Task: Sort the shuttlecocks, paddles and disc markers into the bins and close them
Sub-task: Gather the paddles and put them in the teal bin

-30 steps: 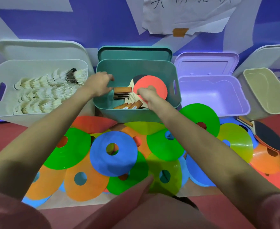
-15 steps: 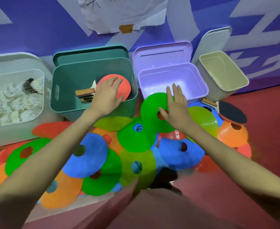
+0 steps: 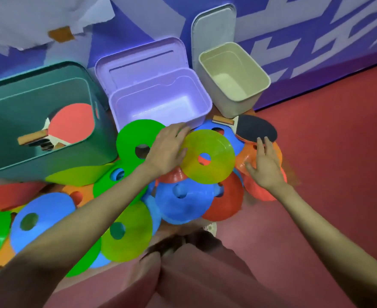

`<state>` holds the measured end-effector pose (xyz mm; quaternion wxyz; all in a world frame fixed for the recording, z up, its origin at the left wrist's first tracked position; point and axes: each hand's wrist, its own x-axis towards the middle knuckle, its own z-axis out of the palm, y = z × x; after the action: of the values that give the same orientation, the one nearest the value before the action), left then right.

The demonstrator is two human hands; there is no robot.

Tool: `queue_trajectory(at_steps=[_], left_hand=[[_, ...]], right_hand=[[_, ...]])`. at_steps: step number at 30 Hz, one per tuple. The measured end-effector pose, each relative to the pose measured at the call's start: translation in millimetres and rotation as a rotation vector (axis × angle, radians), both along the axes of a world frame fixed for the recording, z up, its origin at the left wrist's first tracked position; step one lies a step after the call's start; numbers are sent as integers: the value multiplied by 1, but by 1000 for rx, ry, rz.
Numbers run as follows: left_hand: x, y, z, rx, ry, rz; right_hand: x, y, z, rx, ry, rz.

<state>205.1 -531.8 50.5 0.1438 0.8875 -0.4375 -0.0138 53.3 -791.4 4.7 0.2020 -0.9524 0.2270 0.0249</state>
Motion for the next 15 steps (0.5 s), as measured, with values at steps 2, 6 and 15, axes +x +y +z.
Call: queue_trajectory(at_steps=[2,6,15], left_hand=[[8,-36,-4,49,11,-61],[34,-108,-9,134,102,-97],[73,-192,-55,605,169,-110]], right_hand=[[4,-26,-5,36,-15,-55],[23,-73,-21,196,-25,-248],[53,-113,-51,274,79,-285]])
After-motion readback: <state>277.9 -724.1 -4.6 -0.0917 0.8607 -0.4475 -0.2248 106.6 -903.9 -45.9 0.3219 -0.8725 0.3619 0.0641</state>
